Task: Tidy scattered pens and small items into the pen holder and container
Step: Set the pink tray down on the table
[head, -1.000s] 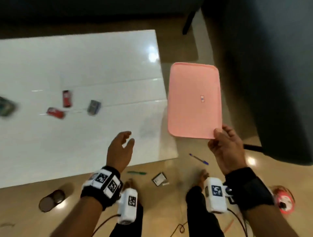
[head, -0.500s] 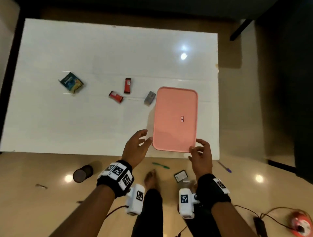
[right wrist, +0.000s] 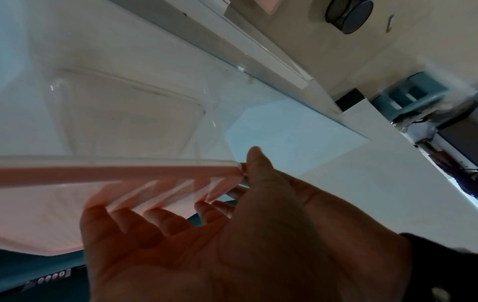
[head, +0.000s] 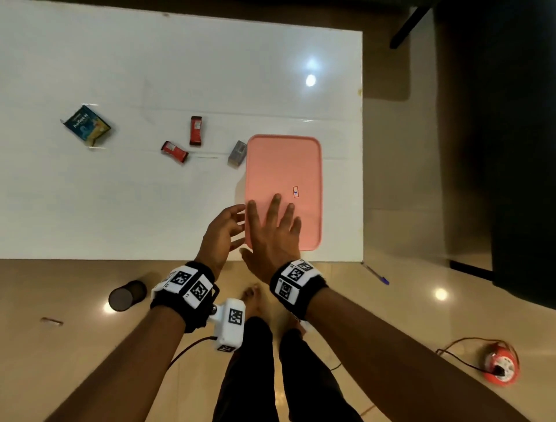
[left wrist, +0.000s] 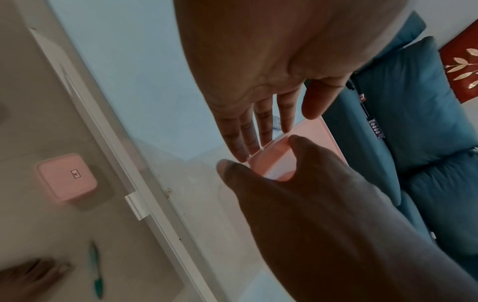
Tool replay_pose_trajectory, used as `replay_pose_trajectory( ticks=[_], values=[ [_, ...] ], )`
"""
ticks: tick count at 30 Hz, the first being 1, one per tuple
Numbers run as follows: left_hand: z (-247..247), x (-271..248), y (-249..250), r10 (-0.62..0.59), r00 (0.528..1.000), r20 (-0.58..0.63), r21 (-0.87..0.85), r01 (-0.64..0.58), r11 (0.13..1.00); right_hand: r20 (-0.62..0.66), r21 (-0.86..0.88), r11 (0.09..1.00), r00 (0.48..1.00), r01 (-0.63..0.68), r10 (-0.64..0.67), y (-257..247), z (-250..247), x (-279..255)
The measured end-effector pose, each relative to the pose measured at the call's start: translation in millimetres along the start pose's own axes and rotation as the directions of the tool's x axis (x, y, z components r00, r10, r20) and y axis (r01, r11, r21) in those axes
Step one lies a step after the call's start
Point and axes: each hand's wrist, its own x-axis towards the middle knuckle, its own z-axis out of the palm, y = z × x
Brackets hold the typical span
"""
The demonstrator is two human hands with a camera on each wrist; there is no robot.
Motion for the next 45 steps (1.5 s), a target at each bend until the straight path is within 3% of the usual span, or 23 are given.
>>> replay_pose_trajectory(
  ticks=[22,30,34,37,41,43,45],
  values=[
    [6,5,5,-0.053,0.998,-0.037,-0.026,0.052,0.998,0.214,0.079,0.996,0.975,0.049,-0.065,0,-22,23],
    [9,-1,6,-0.089,0.994,-0.056,-0.156,0.079,0.985,0.262,0.06,0.993,0.959,0.097,-0.109,-8,-37,16],
    [11,-1,1,-0.098,0.991,-0.092,-0.235,0.074,0.969,0.191,0.088,0.982,0.965,0.166,-0.181,-6,-61,0],
    [10,3,-4,-0.101,0.99,-0.1,-0.251,0.073,0.965,0.124,0.154,0.977,0.978,0.148,-0.168,-2,-71,-6],
    [9,7,-16,-0.014,0.997,-0.07,-0.05,0.011,0.999,0.036,0.258,0.947,0.977,0.194,-0.21,15,-83,-30],
    [7,12,-26,0.061,0.994,-0.085,0.086,-0.054,0.995,-0.091,0.349,0.911,0.976,0.219,-0.199,31,-91,-48],
    [6,14,-32,0.092,0.989,-0.114,0.143,-0.075,0.987,-0.258,0.499,0.839,0.961,0.218,-0.097,50,-94,-63]
  ],
)
